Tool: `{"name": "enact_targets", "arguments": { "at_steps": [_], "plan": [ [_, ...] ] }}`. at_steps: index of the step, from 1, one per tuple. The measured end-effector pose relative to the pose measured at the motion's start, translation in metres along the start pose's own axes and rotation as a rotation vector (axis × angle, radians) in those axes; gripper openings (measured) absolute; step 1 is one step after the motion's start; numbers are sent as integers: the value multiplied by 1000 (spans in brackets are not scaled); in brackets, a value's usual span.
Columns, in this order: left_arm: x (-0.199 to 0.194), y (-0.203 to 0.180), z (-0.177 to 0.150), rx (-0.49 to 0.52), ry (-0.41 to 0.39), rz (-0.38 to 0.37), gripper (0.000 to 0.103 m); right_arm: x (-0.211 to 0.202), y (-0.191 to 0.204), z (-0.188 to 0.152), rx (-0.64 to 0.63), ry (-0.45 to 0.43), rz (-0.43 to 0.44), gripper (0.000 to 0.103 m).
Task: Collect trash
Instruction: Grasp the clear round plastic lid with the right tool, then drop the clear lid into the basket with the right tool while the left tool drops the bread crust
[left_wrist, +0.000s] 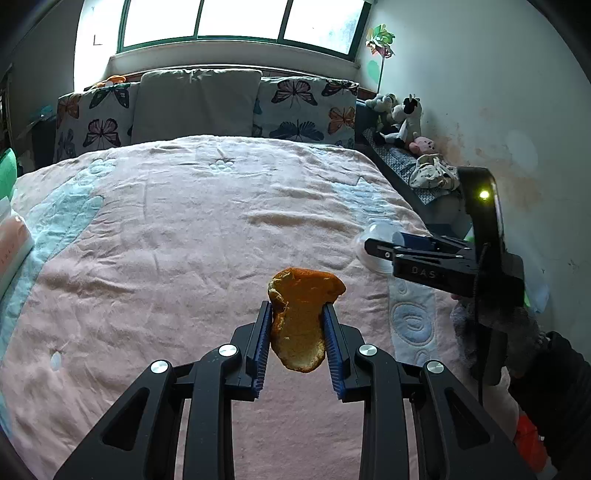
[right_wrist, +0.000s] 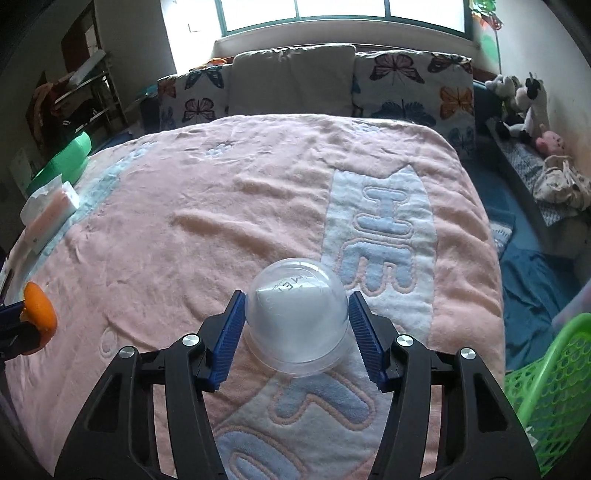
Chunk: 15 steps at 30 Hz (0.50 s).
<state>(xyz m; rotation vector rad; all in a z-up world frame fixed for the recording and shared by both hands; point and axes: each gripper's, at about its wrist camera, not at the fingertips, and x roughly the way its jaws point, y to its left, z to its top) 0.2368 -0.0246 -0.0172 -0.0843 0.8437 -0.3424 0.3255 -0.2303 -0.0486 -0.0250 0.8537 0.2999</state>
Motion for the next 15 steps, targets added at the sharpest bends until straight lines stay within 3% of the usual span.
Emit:
{"name": "enact_targets", "arguments": {
  "at_steps": [15],
  "plan": [
    [-10,-45,0,46,-16,-75,27,-98,-27,-38,49,-74,-32,57]
  ]
}}
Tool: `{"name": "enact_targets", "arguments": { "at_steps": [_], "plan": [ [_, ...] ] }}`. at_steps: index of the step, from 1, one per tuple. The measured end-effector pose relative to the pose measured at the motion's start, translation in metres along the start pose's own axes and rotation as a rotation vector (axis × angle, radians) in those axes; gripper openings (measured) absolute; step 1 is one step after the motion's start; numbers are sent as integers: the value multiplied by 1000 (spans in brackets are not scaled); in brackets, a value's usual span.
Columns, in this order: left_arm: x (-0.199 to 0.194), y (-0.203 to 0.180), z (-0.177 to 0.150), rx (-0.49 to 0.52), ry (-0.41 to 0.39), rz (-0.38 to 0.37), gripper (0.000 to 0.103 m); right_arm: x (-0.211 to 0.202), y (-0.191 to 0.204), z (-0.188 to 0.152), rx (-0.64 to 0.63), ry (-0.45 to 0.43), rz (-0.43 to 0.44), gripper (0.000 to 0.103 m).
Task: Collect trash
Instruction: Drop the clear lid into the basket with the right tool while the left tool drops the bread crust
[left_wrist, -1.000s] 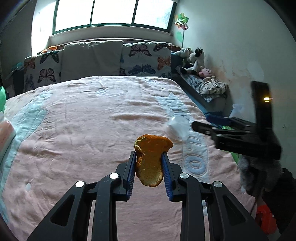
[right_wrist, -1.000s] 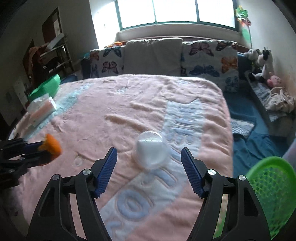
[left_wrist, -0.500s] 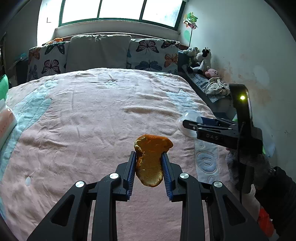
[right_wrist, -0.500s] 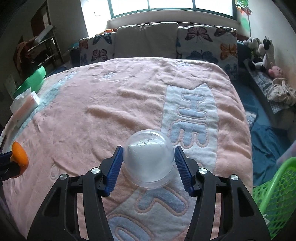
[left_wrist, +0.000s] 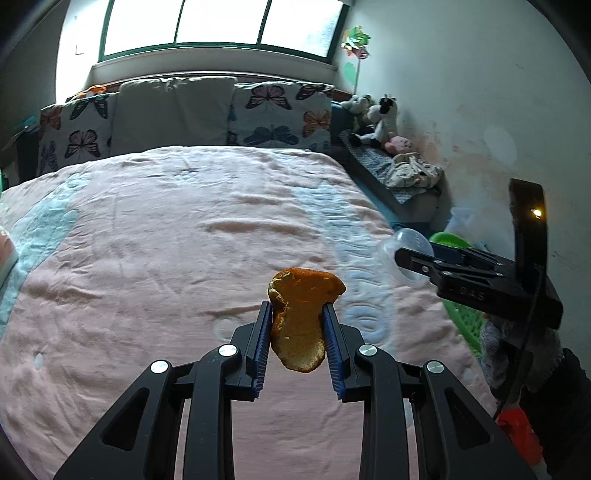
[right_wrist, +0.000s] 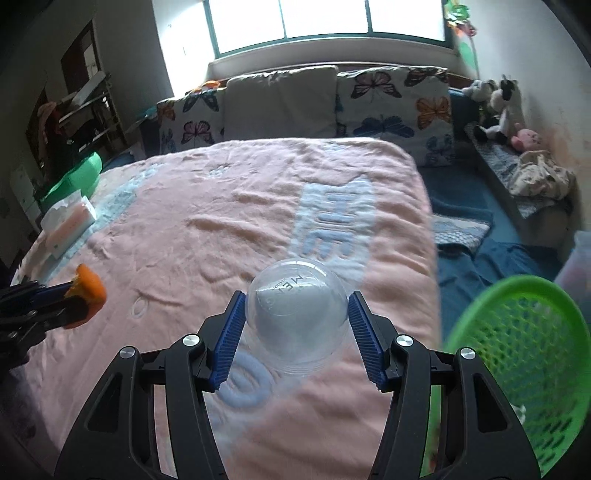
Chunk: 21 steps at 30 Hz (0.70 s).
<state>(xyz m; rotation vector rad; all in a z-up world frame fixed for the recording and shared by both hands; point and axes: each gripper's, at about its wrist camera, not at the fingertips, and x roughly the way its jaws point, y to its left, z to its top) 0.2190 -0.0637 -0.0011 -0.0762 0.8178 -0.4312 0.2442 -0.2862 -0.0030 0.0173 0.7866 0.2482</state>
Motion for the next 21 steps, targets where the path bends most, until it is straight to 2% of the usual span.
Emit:
{"name": "enact_targets", "arguments": {
  "at_steps": [10,14,21],
  "plan": [
    [9,-57,0,74,20,-82,27,-73,-61,-41,95,-38,-114,57],
    [16,-78,1,104,32,-110,27,-91,-93,-60,150,-28,-176,58],
    [31,-116,3,151,60,-141,27,-101,-126,-85,216,-7,-224,58]
  ]
}}
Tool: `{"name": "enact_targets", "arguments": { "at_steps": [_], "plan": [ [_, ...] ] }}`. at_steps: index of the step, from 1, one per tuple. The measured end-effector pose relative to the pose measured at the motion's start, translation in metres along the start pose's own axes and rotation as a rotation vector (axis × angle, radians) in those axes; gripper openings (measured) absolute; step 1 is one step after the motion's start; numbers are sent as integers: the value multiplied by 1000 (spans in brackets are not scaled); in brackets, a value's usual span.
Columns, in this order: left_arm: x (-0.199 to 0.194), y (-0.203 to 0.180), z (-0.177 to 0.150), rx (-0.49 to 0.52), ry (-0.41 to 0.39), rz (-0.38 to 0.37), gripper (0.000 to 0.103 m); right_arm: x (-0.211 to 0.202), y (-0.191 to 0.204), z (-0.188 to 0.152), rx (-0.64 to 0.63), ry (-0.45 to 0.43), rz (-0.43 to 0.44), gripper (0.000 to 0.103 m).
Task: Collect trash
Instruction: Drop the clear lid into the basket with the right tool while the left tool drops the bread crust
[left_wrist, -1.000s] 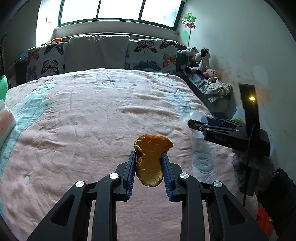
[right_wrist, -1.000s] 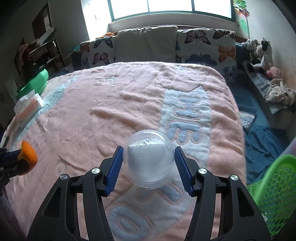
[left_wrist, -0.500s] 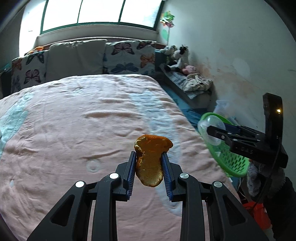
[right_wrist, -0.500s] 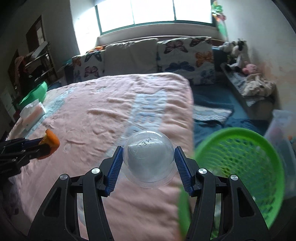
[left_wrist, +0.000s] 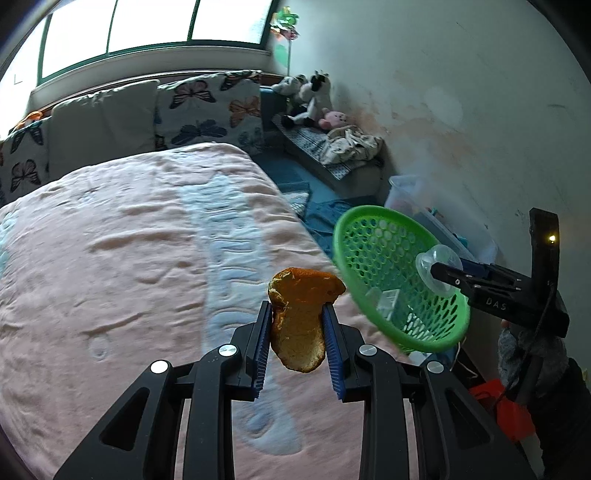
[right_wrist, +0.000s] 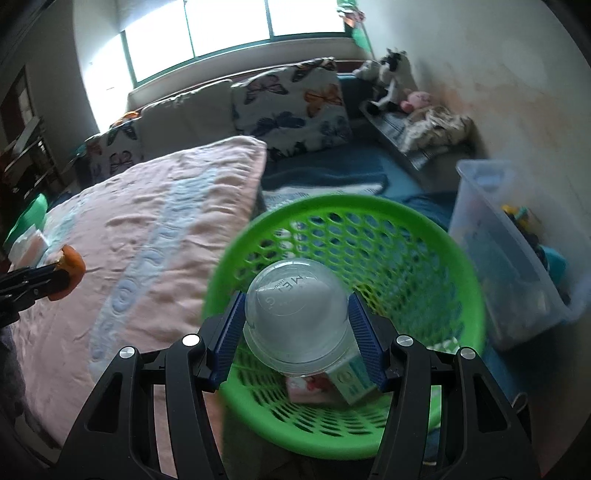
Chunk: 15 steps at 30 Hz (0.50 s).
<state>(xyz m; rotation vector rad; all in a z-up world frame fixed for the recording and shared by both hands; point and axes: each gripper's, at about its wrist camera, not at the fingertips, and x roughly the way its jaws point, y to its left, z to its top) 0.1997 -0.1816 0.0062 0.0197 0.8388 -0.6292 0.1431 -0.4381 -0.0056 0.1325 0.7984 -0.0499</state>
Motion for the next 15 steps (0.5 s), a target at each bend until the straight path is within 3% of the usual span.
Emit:
{"name": "enact_targets", "arguments": {
  "at_steps": [6,9,15],
  "plan": [
    [14,-25,10,41,18,-22,27,2,-21,-10,46,13,-20,58],
    [22,-36,15,54,26,-38,27,-2,-29,-14,65,9,-26,66],
    [39,-55,20,75,56,-65,27,-16,-42,-20,94,-14,-22,67]
  ]
}}
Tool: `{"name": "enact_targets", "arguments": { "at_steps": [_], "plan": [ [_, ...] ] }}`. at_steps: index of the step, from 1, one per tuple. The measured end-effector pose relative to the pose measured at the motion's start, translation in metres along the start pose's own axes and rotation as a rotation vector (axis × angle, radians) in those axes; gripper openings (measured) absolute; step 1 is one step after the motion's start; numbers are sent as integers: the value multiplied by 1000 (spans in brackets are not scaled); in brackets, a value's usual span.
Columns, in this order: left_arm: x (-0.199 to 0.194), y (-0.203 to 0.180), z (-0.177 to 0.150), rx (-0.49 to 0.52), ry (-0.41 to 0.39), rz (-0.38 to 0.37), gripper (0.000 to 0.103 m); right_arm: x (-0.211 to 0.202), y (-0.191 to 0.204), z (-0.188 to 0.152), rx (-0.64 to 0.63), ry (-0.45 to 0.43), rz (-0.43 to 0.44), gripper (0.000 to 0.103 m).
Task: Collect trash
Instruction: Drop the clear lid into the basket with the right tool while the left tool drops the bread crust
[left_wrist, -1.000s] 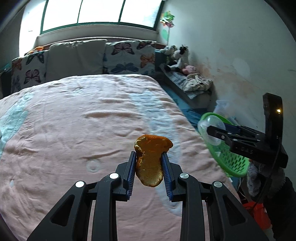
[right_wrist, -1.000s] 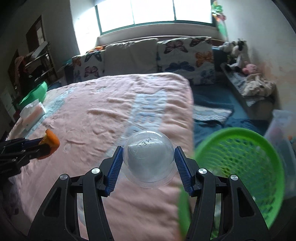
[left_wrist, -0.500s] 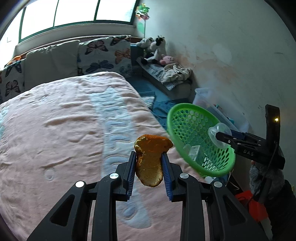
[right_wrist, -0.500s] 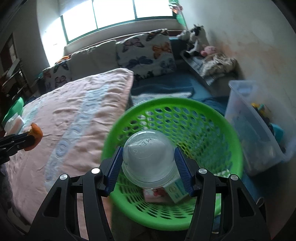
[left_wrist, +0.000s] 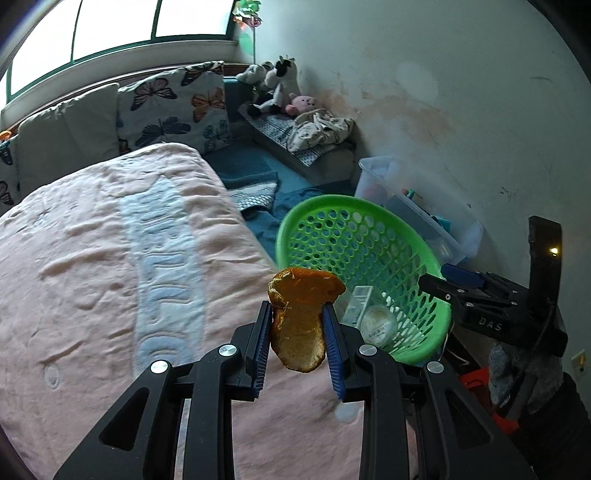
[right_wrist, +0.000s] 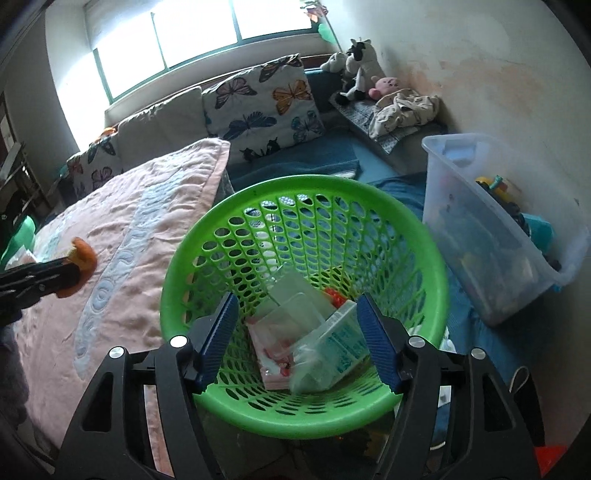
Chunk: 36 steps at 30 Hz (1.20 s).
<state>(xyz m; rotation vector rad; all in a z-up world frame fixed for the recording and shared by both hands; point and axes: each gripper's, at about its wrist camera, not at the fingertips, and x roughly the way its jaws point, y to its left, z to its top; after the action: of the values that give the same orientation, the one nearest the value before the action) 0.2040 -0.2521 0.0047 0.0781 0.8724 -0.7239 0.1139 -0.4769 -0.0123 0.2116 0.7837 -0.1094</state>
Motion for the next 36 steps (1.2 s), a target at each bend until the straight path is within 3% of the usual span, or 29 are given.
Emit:
{"name": "enact_targets", "arguments": {
  "at_steps": [20,26,36],
  "plan": [
    [67,-44,11,26,105,-45,29,-46,-10,-16,33,-70,31,67],
    [67,-48,10,27,94,-61,49,-48,-9,-18,39,-72,41,67],
    [35,-28,0,-10,48,-37,56,-53,0,-25,54,-72,63,67]
  ]
}}
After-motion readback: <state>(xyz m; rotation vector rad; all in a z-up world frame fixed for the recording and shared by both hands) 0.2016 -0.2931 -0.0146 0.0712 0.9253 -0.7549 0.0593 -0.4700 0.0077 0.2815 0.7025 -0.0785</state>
